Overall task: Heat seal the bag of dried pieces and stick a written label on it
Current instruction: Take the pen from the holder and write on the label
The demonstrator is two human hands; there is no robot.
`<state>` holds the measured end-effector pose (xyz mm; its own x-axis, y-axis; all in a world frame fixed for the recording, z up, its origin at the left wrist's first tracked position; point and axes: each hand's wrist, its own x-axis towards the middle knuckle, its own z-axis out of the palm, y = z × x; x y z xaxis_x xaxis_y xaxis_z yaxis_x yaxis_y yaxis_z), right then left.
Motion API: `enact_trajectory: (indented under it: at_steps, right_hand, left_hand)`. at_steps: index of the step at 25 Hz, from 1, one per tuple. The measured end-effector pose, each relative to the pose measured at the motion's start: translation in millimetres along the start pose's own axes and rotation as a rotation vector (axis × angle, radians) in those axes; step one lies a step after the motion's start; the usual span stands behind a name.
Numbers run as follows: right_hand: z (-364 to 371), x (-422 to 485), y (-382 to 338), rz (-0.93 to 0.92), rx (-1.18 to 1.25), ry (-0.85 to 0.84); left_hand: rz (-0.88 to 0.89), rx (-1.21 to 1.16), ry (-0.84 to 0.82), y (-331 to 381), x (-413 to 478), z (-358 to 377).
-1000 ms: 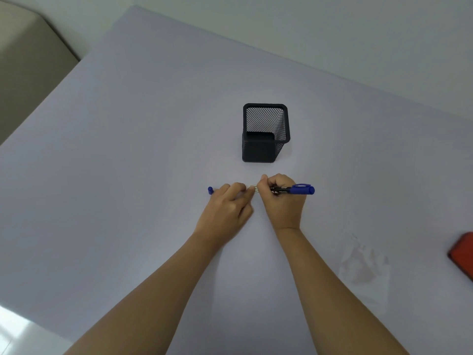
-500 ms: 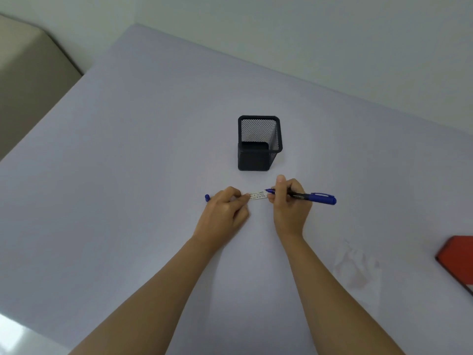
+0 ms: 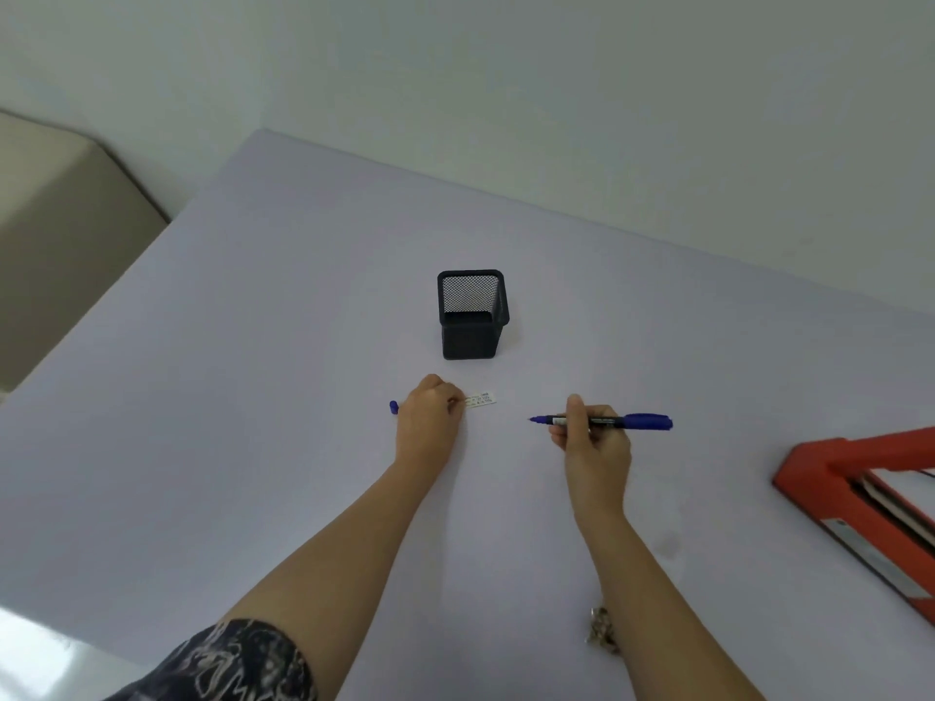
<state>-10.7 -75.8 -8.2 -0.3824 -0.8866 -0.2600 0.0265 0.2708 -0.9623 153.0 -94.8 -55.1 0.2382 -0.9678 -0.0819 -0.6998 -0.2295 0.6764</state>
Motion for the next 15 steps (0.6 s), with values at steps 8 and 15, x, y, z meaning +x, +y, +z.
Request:
enact_trajectory:
  at_steps: [8,15]
  right_hand:
    - [0,-16,-18,0.038,0.070,-0.018]
    - [12,-29,-17,0.137,0.174,-0.023]
  left_hand:
    - [0.013,0.076,0.091,-1,-19,-35]
    - [-0.263,-0.253,0.039,-18,-36,-48]
